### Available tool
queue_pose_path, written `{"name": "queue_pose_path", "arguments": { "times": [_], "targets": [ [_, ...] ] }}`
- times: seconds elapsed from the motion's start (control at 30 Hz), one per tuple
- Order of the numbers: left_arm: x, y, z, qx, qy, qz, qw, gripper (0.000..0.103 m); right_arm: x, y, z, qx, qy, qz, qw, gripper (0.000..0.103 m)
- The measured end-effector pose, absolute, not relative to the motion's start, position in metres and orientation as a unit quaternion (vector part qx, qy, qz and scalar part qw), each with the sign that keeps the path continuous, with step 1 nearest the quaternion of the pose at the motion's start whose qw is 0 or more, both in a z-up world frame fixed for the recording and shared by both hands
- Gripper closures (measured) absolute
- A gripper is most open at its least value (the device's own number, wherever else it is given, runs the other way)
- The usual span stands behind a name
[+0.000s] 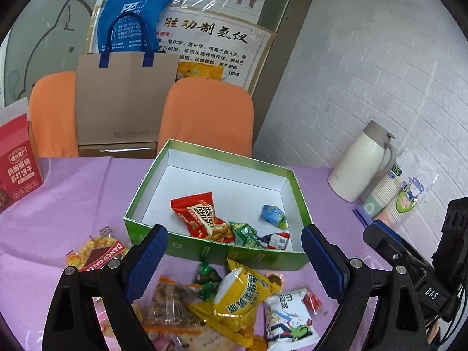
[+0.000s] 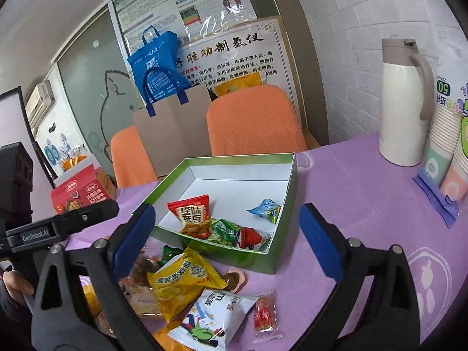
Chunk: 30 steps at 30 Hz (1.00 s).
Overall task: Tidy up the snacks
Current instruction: 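Move both open tools back to the snack pile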
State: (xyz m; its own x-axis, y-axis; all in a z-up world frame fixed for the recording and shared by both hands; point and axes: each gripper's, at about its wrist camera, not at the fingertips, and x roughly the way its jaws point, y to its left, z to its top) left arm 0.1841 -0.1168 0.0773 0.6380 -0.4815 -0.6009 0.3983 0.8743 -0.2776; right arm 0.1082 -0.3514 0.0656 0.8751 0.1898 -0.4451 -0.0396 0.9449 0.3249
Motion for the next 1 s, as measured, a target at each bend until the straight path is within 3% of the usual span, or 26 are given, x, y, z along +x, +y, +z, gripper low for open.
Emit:
{"name": "queue_pose_path", "arguments": {
  "times": [0.27,0.67,0.93,1.0],
  "targets": [
    [0.108,-0.092,0.081,-0.043,0.344,-0.255,0.903,0.009,0.045,-0.329,0.068,0.129,0.250,0.044,0.958,0.002],
    [0.046,-0.048,0.007,-0.066,0.396,-0.221,0.889,0.009,0.012,-0.299,0.001,0.143,0.343,0.070,0.926,0.003],
    [0.029,-0.018,-0.003,-0.071,0.400,-0.197,0.892,0.009,0.032,-0.256,-0.038,0.135,0.410,0.108,0.896,0.022],
    [0.029,-0.011,-0.004,-0.078,0.399,-0.195,0.892,0.009,0.037,-0.248,-0.043,0.135,0.419,0.112,0.891,0.022]
  ]
}}
